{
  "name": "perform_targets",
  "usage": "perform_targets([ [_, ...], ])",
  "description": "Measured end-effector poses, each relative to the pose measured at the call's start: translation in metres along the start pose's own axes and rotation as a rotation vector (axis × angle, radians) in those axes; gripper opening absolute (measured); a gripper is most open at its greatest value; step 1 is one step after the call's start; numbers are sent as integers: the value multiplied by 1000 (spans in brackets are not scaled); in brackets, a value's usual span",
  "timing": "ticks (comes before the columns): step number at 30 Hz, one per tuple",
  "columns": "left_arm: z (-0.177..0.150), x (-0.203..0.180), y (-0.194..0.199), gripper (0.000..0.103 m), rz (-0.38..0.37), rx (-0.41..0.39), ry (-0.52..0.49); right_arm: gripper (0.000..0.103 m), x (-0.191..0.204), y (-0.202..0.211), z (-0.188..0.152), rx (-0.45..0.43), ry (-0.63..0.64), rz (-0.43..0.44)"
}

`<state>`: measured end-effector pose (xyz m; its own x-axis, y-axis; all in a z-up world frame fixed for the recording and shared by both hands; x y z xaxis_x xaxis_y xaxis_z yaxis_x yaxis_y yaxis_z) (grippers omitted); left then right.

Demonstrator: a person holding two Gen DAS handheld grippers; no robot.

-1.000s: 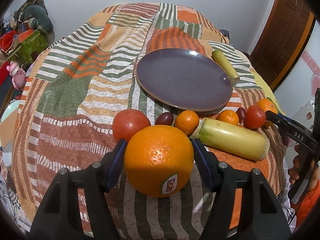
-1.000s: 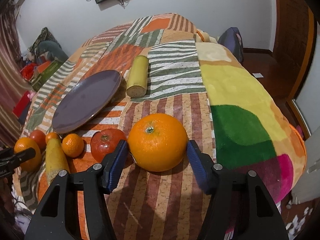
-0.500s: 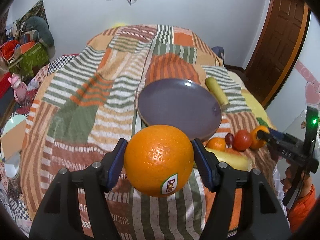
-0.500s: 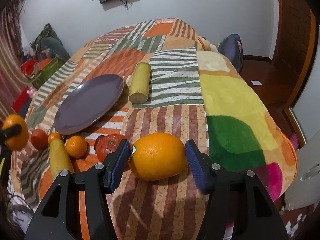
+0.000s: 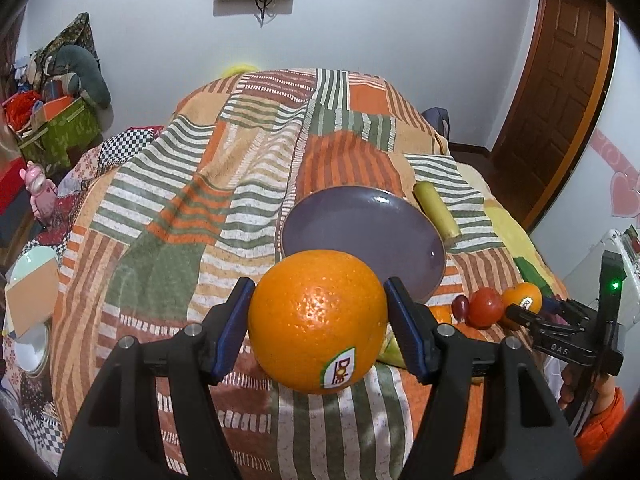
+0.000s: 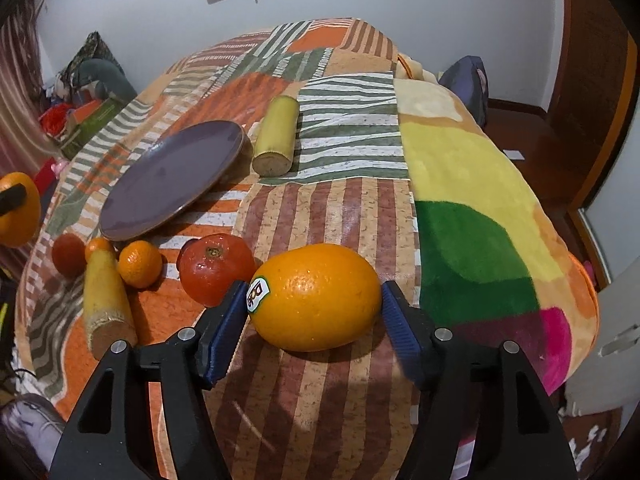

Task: Organize fruits
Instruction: 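Close left tool on the stickered orange while right tool grasps its orange, then carry both oranges onto the purple plate and open both tools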

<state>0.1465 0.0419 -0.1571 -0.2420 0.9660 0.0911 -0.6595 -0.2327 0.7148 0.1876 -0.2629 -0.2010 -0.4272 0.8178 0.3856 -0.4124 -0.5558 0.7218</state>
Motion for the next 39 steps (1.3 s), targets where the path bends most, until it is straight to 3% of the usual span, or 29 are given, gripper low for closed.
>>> perform_targets([
  [14,39,1,-8,65,5,-71,-17,63,31,25,51,-128,98,4],
  [23,69,-1,-21,65,-6,-100,-24,63,63,10,92,-187,201,52],
  [39,102,-9,-78,65,-11,-57,-35,63,97,-50,135,-128,333,101],
])
Point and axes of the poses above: each gripper's, at about its wrist camera, not at the fingertips, and y roughly against the way its jaws point, x to its left, z to its top, the point moved 2 cm from there along -y, roughly the way its jaws point, and after that the axes turned 15 degrees about z, right-handed, at the moved point
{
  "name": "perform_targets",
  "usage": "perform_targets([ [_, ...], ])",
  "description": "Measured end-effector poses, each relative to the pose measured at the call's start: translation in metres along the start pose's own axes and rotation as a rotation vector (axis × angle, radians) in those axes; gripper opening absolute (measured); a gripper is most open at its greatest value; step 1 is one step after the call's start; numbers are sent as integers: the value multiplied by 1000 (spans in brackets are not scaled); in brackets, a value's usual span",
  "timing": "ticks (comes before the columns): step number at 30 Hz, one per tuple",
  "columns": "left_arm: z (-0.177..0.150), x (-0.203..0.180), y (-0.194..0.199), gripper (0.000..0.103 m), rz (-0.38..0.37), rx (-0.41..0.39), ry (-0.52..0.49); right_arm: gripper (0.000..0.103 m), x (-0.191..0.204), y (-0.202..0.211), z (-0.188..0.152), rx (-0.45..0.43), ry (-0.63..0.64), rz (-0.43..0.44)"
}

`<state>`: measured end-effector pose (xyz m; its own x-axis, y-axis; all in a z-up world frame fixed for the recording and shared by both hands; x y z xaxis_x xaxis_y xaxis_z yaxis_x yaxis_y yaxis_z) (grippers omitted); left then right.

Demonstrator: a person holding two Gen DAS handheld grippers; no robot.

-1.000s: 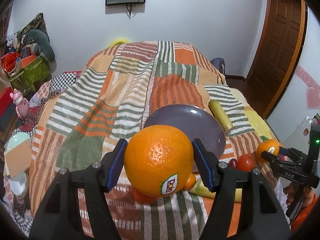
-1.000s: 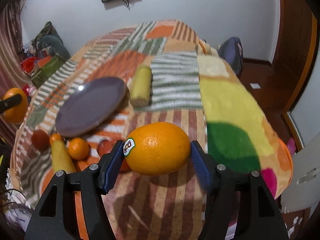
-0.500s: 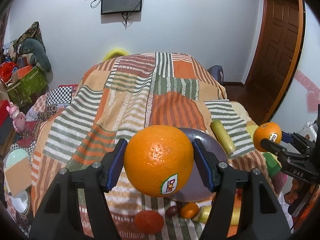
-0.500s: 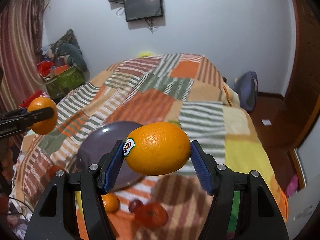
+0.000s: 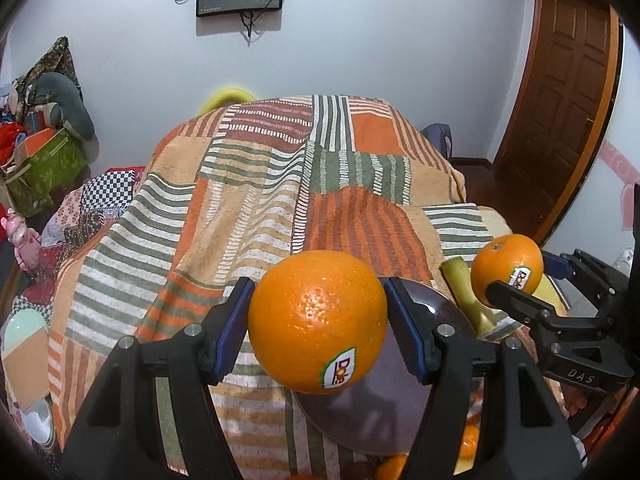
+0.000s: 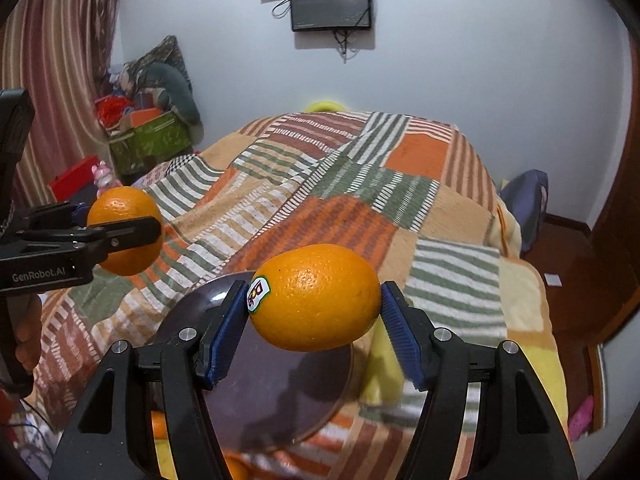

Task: Organize fruits
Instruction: 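Carry both oranges onto the purple plate and open both tools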

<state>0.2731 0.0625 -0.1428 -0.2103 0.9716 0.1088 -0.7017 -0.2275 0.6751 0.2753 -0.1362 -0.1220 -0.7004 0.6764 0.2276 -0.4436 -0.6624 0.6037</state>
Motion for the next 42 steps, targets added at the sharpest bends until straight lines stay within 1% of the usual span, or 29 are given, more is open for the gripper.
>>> perform_targets([
  [3,4,-3,-14,65,-6,19,-7,63,-3,-14,5,27,23,4],
  [7,7,-8,-33,65,-26,56,-28,63,-9,-33,6,85,30,13],
  [14,2,-26,-66,65,-60,135,-110,63,-20,-64,-4,203,18,45],
  [17,-2,-32,-76,65,-68,162,-138,63,-24,-70,-9,233,18,52],
  [22,-6,-36,-91,65,-86,216,-144,63,-28,-75,-12,263,7,78],
  [32,-16,-44,-107,65,-83,290,-161,64,-32,-76,-12,270,-13,95],
  [33,-15,-44,-104,65,-88,276,-157,65,-32,-77,-12,273,-14,96],
  [34,-13,-44,-99,66,-86,245,-155,65,-32,-77,-13,277,-15,98],
  [36,-8,-45,-89,71,-65,192,-170,65,-30,-76,-14,280,-9,102],
  [37,-6,-45,-83,79,-61,167,-170,65,-29,-76,-15,282,-6,102],
  [38,-4,-45,-80,86,-59,153,-165,65,-29,-75,-15,283,-3,103],
  [42,-4,-46,-75,86,-49,149,-168,65,-27,-66,-14,257,-8,112],
])
Point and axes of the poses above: each gripper's, at about its wrist camera, not at the fingertips, and y roughly against the way its jaws point, x to its left, z to its top, the point moved 2 cm from there along -y, roughly the way its jaws point, and after that the axes turned 15 degrees about z, right-handed, at the moved point
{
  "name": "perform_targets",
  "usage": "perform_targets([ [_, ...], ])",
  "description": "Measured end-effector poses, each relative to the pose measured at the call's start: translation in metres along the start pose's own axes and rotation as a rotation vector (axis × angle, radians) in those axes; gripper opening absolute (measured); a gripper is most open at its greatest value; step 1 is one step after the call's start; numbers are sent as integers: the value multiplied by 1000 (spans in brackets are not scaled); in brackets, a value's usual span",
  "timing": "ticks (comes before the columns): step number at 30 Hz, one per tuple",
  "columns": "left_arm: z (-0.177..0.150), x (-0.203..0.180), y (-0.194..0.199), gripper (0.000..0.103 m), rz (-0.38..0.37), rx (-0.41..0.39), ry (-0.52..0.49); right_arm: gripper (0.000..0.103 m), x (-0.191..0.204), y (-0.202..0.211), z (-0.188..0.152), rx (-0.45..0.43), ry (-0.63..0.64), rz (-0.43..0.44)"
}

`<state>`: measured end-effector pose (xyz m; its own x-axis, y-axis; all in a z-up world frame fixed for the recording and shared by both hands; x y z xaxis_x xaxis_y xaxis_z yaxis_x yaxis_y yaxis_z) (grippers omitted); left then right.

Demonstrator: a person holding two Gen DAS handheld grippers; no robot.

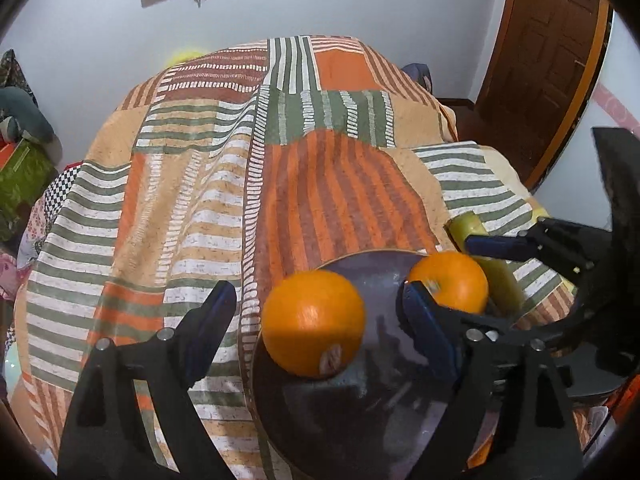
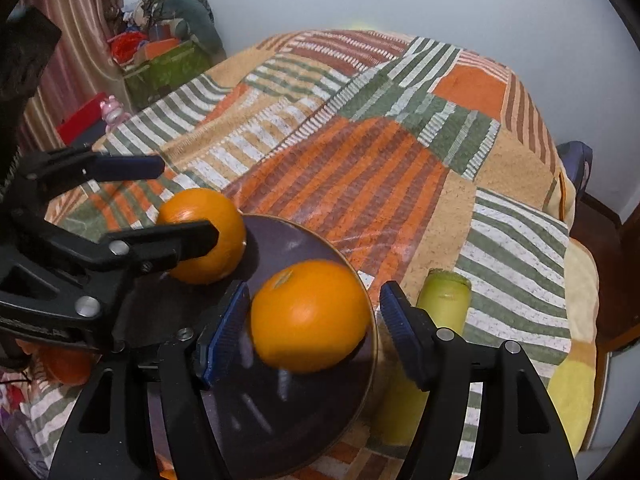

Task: Organize fruits
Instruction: 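Carry both oranges onto the purple plate and open both tools, then grasp the upright yellow-green cylinder with the right tool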

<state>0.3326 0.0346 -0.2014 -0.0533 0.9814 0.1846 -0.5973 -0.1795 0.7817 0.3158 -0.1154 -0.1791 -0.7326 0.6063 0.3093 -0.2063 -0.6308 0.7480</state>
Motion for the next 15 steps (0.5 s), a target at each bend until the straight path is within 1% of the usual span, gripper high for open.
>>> perform_targets([
  [4,-1,5,6,86,-6,2,24,65,1,13,0,-32,1,-8],
  [7,-1,10,15,86,10,-24,37,65,-2,24,0,-56,-7,-21],
  [11,-3,17,23,86,16,-36,59,65,-14,35,-1,-88,-43,-49],
  [15,-7,22,26,87,38,-46,66,65,-30,42,-4,-110,-88,-83],
])
Point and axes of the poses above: each gripper's, at about its wrist camera, not at the fingertips, and y roughly against the way its jaws point, x to its left, z to its top, the point moved 2 cm from there along -y, roughly the way its jaws point, and after that the axes turned 15 degrees about z, right-handed, at the moved point
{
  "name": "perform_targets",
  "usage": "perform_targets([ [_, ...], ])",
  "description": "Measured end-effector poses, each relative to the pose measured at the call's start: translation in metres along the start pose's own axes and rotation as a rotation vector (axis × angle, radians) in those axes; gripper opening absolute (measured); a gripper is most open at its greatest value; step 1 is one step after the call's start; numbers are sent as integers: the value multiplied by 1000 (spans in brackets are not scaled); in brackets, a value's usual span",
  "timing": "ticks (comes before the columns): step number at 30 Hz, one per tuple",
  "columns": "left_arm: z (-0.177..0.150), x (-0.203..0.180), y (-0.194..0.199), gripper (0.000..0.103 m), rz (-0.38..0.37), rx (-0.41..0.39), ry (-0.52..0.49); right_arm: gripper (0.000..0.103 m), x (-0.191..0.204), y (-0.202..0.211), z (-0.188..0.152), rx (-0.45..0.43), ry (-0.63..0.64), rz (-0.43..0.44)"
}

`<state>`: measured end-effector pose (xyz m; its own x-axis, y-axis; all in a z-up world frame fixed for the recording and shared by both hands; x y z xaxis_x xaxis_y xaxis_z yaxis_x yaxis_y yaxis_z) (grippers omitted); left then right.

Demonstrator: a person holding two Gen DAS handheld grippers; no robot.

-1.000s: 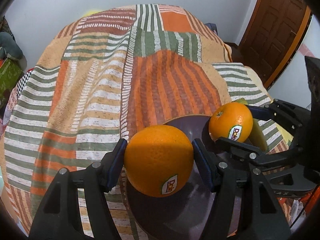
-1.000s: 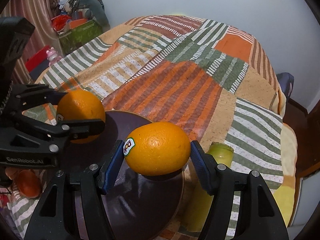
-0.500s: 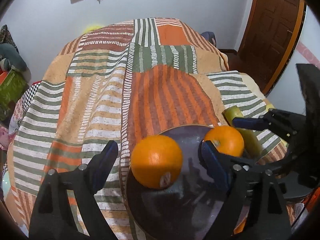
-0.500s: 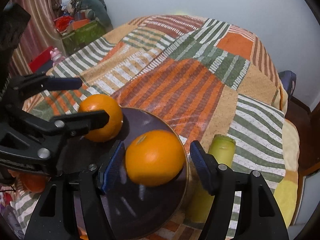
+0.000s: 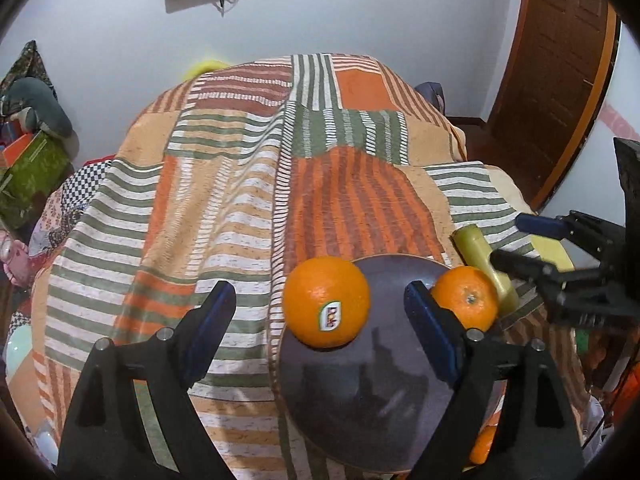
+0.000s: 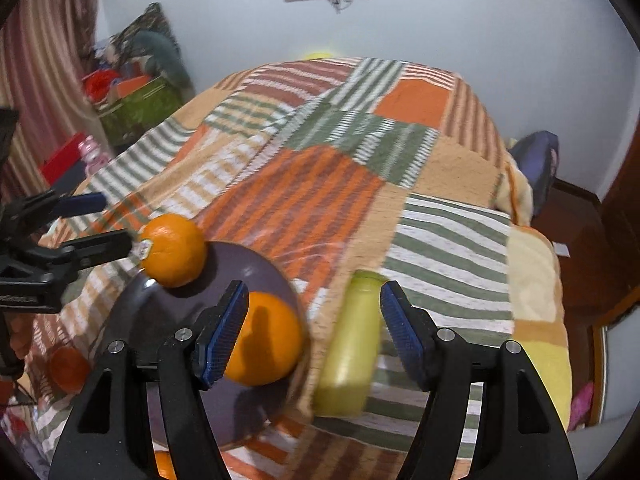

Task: Organize fruits
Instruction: 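Grasp the upright yellow-green cylinder with the right tool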

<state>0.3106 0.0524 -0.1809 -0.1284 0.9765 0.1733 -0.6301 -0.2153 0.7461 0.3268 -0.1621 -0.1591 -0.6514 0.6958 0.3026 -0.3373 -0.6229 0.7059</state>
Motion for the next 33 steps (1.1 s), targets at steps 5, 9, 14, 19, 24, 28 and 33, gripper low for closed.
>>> perform_targets([
  [5,-3,5,-5,87,5,12,25,65,-25,-6,-4,4,-65,-62],
  [9,-7,4,-10,87,-1,31,35,62,-37,-19,-13,43,-116,-49],
  [14,-10,0,-14,87,-1,42,26,55,-43,-33,-29,99,-134,-37],
  [19,-14,-2,-12,87,-5,52,25,53,-44,-41,-34,105,-140,-23],
  [24,-17,-7,-5,87,-8,56,16,38,-38,-41,-34,97,-122,-9],
  [28,-18,-10,9,87,-19,45,15,37,-33,-33,-40,91,-109,-30],
  [33,-24,-18,32,89,-49,38,14,35,-33,-8,-50,70,-132,-35],
])
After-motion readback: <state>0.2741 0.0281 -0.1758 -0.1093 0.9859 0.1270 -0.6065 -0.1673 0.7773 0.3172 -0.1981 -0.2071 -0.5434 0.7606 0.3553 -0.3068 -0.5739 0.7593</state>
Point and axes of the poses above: each gripper's, at about its wrist camera, not at the fingertips, and y roughly against the way its jaws point, x to its left, z to its top, the point moved 2 cm from there along -y, roughly the way its jaws point, and after that the axes turned 15 degrees about z, right-handed, at the moved point
